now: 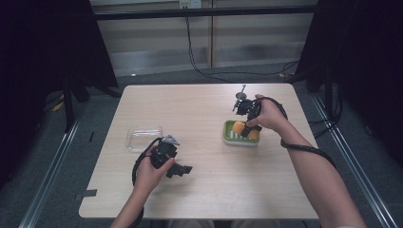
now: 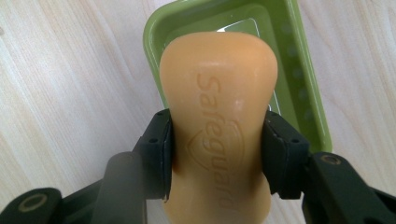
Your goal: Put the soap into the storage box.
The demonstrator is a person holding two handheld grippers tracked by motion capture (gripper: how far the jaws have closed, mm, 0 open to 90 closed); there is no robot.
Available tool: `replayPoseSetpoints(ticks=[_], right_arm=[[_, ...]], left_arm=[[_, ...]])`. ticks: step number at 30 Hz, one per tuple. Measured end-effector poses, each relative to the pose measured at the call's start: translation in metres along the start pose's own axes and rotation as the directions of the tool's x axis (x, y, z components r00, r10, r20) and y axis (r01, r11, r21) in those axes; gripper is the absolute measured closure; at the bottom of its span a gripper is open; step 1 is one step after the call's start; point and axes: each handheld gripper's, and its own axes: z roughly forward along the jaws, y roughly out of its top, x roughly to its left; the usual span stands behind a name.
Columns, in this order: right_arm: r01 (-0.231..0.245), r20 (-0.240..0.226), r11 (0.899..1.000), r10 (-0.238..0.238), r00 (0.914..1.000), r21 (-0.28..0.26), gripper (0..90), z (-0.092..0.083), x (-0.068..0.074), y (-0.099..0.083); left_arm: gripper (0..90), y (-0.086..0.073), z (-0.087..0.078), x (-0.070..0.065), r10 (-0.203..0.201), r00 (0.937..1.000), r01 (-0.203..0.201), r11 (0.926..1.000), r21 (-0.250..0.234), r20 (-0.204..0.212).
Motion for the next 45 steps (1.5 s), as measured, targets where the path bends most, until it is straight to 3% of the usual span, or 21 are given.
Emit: replayPoseSetpoints(ticks=[6, 12, 29, 45], right_arm=[[0.006, 0.009, 1.0, -0.006, 0.9999, 0.001, 50.8, 0.002, -0.001, 0.0], [0.0, 0.014, 1.0, 0.0, 0.9999, 0.006, 50.8, 0.002, -0.003, 0.0], [0.042, 0.017, 0.999, -0.042, 0.999, 0.011, 50.8, 0.008, -0.006, 0.004], [0.045, 0.024, 0.999, -0.046, 0.9987, 0.01, 50.8, 0.012, -0.009, 0.008]], left_arm=[[7.7, -0.001, 0.001, 0.0, -0.016, 0.9998, 0.016, 0.9999, -0.007, -0.009], [7.7, 0.0, 0.001, 0.001, -0.002, 1.0, 0.002, 1.0, 0.003, -0.003], [7.7, -0.001, 0.0, 0.002, -0.014, 0.9999, 0.014, 0.9999, -0.006, -0.002], [7.7, 0.0, 0.001, 0.003, -0.011, 0.9999, 0.011, 0.9999, -0.007, 0.002]])
